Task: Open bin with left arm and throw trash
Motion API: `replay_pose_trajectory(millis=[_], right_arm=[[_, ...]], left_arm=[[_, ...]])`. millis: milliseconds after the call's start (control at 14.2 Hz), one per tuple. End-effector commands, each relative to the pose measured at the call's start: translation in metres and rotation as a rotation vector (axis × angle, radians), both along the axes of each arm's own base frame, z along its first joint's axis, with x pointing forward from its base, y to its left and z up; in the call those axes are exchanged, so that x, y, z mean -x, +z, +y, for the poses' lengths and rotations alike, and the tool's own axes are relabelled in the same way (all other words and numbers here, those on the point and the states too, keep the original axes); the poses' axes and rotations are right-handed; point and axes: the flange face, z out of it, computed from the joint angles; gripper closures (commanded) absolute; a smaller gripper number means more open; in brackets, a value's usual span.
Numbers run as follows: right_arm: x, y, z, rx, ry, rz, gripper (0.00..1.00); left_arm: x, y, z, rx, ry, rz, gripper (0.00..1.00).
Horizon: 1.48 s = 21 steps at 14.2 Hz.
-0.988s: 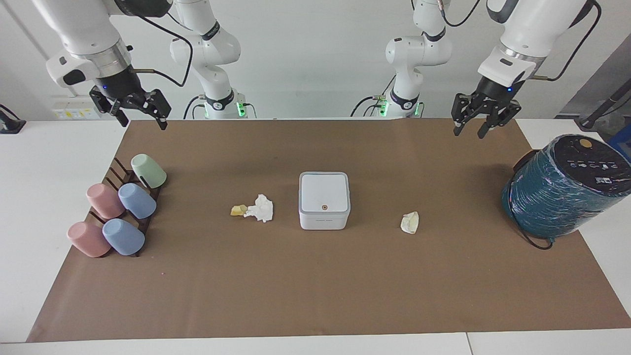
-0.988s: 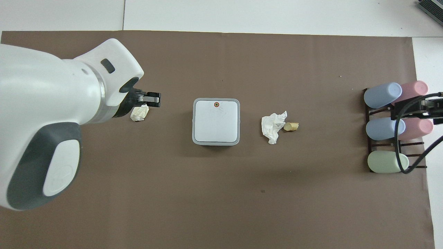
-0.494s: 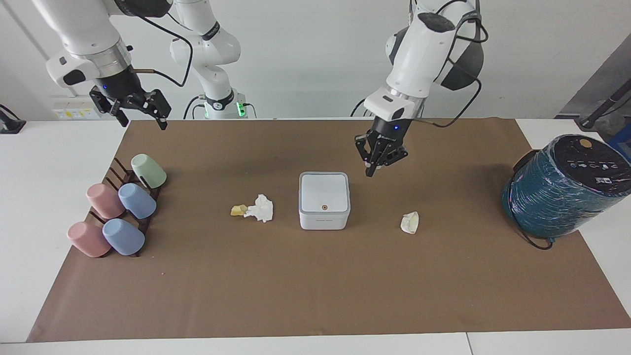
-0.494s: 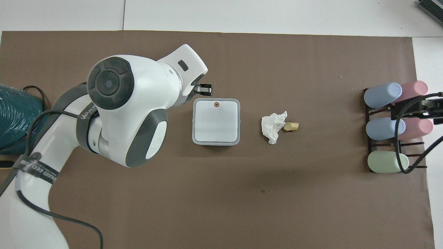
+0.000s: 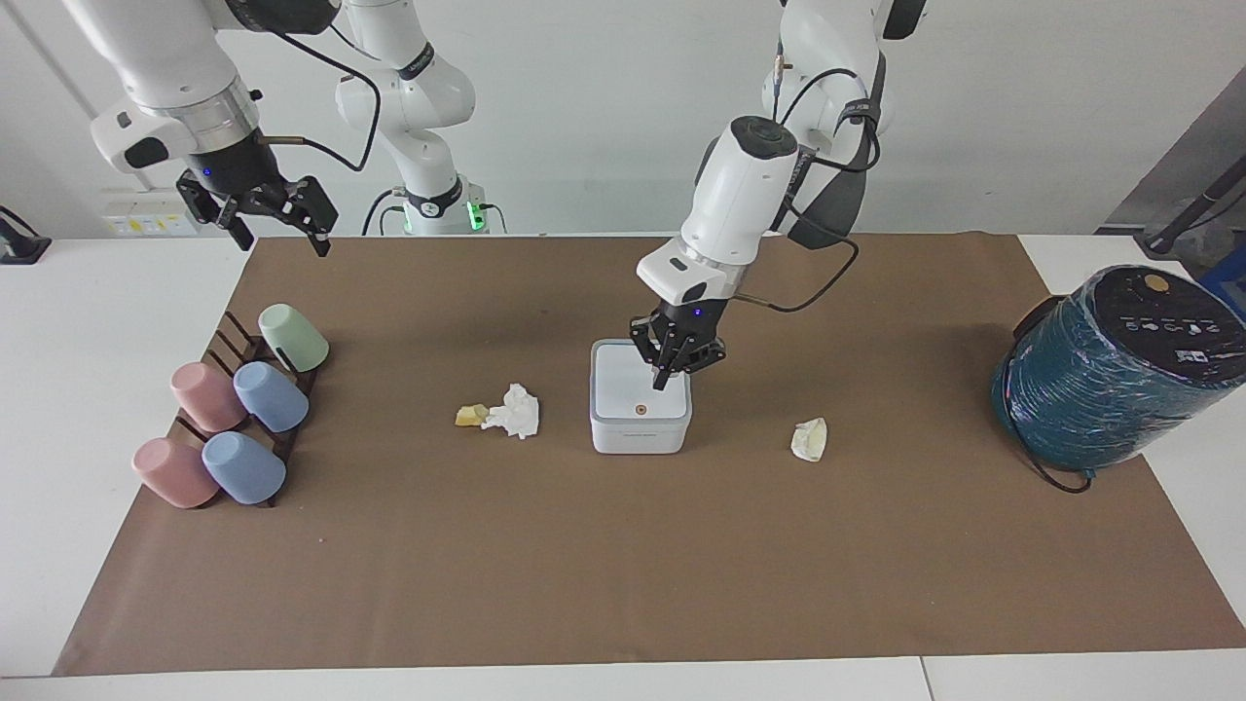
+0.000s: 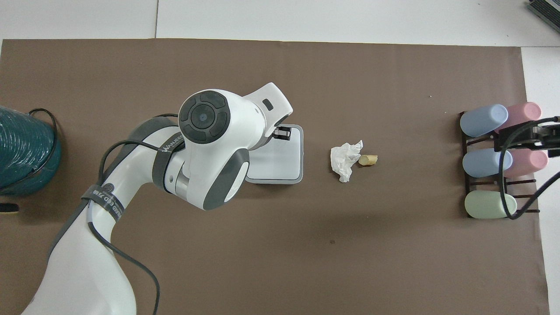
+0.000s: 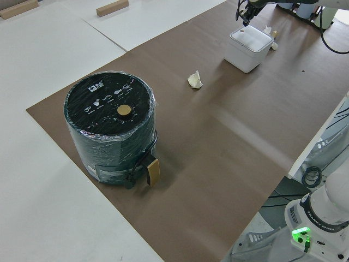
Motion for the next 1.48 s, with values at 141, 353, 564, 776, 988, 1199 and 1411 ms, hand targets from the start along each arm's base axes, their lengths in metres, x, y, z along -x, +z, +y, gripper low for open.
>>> replay_pose_trajectory(millis=[141, 353, 564, 776, 988, 1199, 1411], right_arm=[[0.008, 0.002, 0.0, -0.02, 0.024, 0.006, 0.0], [0.008, 0.002, 0.0, -0.02, 0.024, 0.006, 0.0], [0.008, 0.002, 0.0, -0.02, 0.024, 0.006, 0.0], [0.008, 0.002, 0.0, -0.02, 0.024, 0.006, 0.0], [0.008, 0.002, 0.0, -0.02, 0.024, 0.006, 0.0], [0.008, 0.002, 0.0, -0.02, 0.024, 0.006, 0.0], [0.008, 0.002, 0.0, -0.02, 0.024, 0.006, 0.0]], left_arm=[[0.008, -0.037, -0.005, 0.014, 0.019, -0.03, 1.0], [0.012, -0.064, -0.002, 0.014, 0.024, -0.041, 1.0], [0.01, -0.031, -0.003, -0.002, 0.018, -0.009, 0.9], [0.022, 0.035, 0.007, -0.015, 0.006, 0.018, 1.0], [0.045, 0.085, 0.022, -0.031, 0.023, 0.055, 1.0], [0.075, 0.13, 0.044, -0.064, 0.035, 0.105, 1.0], [0.099, 0.156, 0.066, -0.109, 0.102, 0.183, 1.0]])
